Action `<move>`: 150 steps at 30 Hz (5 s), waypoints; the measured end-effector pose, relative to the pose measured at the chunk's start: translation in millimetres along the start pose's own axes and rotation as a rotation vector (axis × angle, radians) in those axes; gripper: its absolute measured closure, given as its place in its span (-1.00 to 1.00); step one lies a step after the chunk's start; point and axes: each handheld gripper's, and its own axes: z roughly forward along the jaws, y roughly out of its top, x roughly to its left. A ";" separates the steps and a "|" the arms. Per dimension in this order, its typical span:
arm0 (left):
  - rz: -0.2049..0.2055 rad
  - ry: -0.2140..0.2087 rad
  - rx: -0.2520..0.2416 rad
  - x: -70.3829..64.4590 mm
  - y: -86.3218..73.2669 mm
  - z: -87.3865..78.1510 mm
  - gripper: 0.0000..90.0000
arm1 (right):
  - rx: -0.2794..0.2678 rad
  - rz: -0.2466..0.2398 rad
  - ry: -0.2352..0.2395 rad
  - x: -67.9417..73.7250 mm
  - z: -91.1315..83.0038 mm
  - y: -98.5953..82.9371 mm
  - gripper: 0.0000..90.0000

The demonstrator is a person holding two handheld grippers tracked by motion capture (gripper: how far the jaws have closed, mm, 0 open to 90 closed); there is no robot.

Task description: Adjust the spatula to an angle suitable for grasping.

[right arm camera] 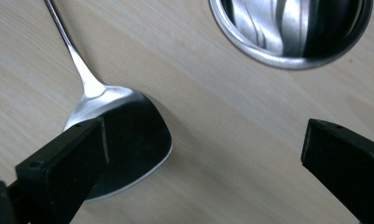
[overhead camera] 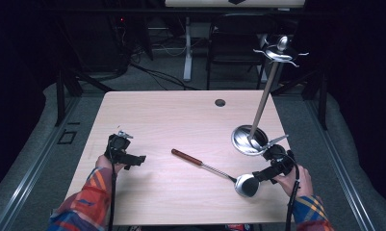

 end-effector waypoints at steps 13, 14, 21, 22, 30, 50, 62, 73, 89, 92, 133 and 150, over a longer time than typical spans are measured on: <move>-0.025 0.005 -0.012 2.1 -4.3 -6.0 -0.87 | -0.022 -0.109 0.035 24.7 5.9 23.0 -0.93; -0.022 0.007 -0.010 1.8 -4.6 -5.9 -0.87 | -0.025 -0.111 0.041 28.1 7.1 26.0 -0.91; -0.044 0.018 -0.010 6.4 -12.3 -11.2 -0.87 | -0.003 -0.211 0.087 52.1 23.4 51.6 -0.60; -0.056 0.018 -0.013 7.5 -13.6 -11.9 -0.87 | 0.007 -0.219 0.089 54.4 26.9 54.3 -0.51; -0.045 0.021 -0.005 6.4 -15.9 -13.2 -0.86 | 0.079 -0.326 0.147 74.1 48.8 66.0 0.06; -0.045 0.024 0.003 -0.5 -31.1 -22.1 -0.86 | 0.135 -0.387 0.099 90.6 62.8 59.8 0.85; -0.019 0.017 -0.002 -17.6 -48.3 -34.6 -0.86 | 0.143 -0.343 0.018 91.0 52.6 34.9 0.86; -0.022 0.011 0.006 -15.9 -47.9 -31.5 -0.85 | 0.205 -0.275 -0.020 72.8 51.6 27.0 0.86; -0.009 0.003 0.011 -17.2 -43.3 -26.8 -0.85 | 0.232 -0.179 -0.029 57.4 47.2 17.4 0.85; -0.001 0.001 0.013 -17.8 -42.5 -26.6 -0.85 | 0.228 -0.160 -0.028 54.9 46.7 13.9 0.85; -0.006 -0.015 0.015 -15.4 -46.6 -25.4 -0.85 | 0.154 -0.185 -0.033 65.6 59.7 54.5 0.27; -0.015 0.003 0.021 -13.4 -52.7 -29.4 -0.84 | 0.168 -0.222 -0.014 65.1 69.9 69.9 0.61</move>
